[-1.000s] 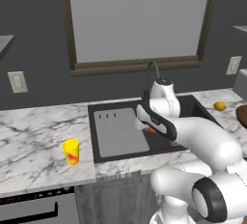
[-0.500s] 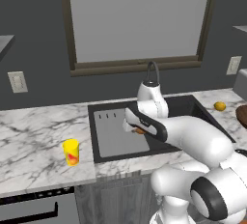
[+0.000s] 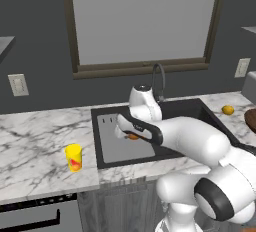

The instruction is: Remove the mango and lemon from the sink. Then move the bowl and cup from the counter to the sink for washing.

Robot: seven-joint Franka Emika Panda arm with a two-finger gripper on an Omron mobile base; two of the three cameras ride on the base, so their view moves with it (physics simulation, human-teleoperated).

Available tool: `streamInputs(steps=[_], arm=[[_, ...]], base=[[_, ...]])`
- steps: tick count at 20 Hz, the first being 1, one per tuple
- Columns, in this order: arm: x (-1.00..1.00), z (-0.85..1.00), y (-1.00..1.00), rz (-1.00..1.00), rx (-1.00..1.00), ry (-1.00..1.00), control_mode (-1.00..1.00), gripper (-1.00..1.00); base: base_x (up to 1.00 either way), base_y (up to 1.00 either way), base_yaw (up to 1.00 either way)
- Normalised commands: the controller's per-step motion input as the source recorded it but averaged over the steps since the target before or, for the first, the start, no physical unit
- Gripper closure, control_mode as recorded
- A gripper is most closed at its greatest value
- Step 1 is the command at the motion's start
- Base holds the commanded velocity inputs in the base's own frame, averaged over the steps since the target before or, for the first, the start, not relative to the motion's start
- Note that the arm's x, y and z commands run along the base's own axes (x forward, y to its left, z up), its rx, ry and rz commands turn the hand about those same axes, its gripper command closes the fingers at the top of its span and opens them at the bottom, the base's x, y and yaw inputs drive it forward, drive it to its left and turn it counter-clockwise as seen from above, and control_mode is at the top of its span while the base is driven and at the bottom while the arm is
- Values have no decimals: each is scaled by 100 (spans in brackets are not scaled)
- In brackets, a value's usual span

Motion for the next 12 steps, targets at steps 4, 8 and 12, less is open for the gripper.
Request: streamInputs(steps=[4,8,12], arm=[[17,2,44,3,0,0,-100,100],[21,1,41,4,0,0,-100,100],[23,0,33,8,3,1,-100,100]], base=[[0,0,0],[0,0,0],[0,0,0]])
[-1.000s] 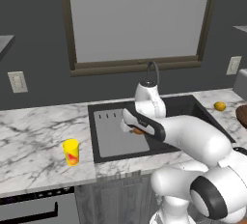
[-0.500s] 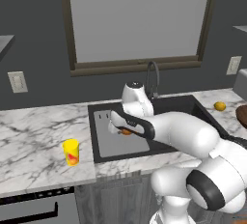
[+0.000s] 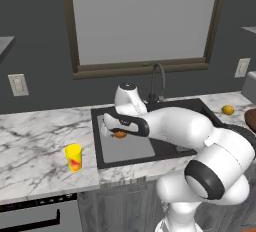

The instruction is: Remove the mango and lemon from the sink. Then move the bowl and cup from the counter to the sink for washing.

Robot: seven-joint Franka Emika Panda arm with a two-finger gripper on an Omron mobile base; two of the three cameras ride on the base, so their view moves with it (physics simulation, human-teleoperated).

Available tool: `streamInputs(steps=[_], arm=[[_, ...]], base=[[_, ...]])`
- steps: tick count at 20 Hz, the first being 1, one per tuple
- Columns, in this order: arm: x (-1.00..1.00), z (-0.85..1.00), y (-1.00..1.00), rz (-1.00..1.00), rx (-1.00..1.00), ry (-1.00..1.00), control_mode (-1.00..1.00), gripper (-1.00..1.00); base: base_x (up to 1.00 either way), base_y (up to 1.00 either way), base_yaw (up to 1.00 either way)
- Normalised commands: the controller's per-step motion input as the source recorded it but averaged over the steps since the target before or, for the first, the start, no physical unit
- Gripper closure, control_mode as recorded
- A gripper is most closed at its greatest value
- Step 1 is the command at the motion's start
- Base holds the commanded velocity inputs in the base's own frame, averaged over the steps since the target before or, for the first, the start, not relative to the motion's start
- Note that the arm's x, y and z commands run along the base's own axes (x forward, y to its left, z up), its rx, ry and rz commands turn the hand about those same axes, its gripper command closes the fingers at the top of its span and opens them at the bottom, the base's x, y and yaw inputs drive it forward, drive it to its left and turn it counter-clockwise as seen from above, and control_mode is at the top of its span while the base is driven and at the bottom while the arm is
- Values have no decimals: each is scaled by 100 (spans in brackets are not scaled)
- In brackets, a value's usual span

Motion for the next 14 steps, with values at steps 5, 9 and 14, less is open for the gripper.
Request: streamInputs(steps=[5,9,14], arm=[[24,0,40,7,0,0,-100,100],[23,0,40,6,0,0,-100,100],[22,0,45,5,0,0,-100,100]], base=[[0,0,0],[0,0,0],[0,0,0]])
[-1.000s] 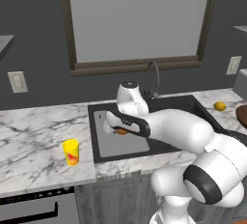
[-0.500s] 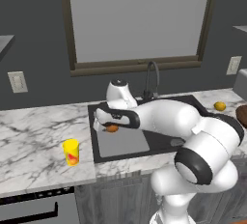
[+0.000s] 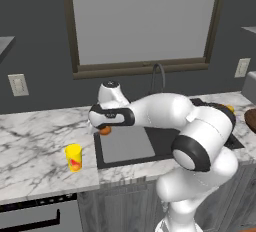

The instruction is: Remove the mango and lemon from the sink. Then move the bowl and cup from the counter to the sink for washing.

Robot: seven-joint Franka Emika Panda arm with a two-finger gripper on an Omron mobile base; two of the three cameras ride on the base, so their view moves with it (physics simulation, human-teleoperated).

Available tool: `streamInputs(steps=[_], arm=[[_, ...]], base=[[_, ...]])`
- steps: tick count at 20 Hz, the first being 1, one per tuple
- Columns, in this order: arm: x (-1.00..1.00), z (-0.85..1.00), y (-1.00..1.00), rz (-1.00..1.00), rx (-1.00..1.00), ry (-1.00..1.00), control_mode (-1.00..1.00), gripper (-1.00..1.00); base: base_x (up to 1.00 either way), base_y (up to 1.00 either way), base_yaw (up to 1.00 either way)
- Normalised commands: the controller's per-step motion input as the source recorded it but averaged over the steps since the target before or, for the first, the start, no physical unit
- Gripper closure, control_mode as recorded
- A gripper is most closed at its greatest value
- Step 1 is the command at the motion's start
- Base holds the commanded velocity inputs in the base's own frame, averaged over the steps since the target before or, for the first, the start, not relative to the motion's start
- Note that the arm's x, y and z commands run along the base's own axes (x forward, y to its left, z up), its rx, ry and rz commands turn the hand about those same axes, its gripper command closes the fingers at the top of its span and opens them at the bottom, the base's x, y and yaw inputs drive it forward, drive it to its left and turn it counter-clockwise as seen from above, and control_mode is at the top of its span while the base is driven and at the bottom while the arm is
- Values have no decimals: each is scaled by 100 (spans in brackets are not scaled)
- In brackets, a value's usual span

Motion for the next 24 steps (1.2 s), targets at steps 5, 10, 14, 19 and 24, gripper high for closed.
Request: streamInputs(steps=[5,10,14,19,24], arm=[[17,-4,45,6,0,0,-100,100],[21,-8,46,5,0,0,-100,100],[28,-7,34,3,0,3,-100,100],[27,-13,30,0,0,6,-100,100],[17,-20,34,0,0,7,-100,100]], base=[[0,0,0],[0,0,0],[0,0,0],[0,0,0],[0,0,0]])
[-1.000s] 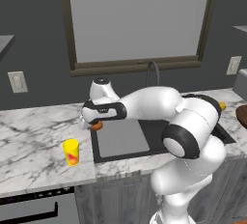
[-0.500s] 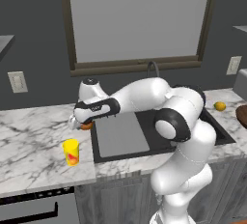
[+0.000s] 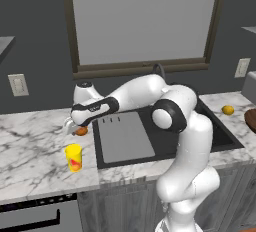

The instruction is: Remove the mango and lemon from the sink. Then move the bowl and cup from the counter to the sink for washing.

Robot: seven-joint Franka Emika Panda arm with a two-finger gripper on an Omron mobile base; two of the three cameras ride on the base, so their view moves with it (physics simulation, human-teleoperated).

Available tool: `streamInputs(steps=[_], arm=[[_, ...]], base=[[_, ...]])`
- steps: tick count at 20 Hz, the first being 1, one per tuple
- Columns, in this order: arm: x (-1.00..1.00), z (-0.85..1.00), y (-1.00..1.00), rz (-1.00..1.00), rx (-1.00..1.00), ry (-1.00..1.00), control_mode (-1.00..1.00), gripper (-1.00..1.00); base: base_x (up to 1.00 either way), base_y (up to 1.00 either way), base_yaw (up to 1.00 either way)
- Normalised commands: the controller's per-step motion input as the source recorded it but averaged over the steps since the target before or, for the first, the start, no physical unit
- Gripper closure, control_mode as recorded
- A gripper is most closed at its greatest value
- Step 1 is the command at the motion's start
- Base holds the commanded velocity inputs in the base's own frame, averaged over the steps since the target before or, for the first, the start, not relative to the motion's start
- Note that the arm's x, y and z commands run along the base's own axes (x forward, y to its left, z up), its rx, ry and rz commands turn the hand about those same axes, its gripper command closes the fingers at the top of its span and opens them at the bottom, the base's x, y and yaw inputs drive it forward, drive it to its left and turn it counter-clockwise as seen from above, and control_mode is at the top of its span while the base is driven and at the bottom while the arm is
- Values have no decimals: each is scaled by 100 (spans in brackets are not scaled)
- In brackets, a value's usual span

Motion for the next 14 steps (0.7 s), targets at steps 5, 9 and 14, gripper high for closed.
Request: streamInputs(steps=[5,9,14], arm=[[13,-22,29,0,-5,1,-100,100],[13,-19,11,0,-13,0,-100,100],[8,-20,7,0,-17,0,-100,100]], base=[[0,0,0],[0,0,0],[0,0,0]])
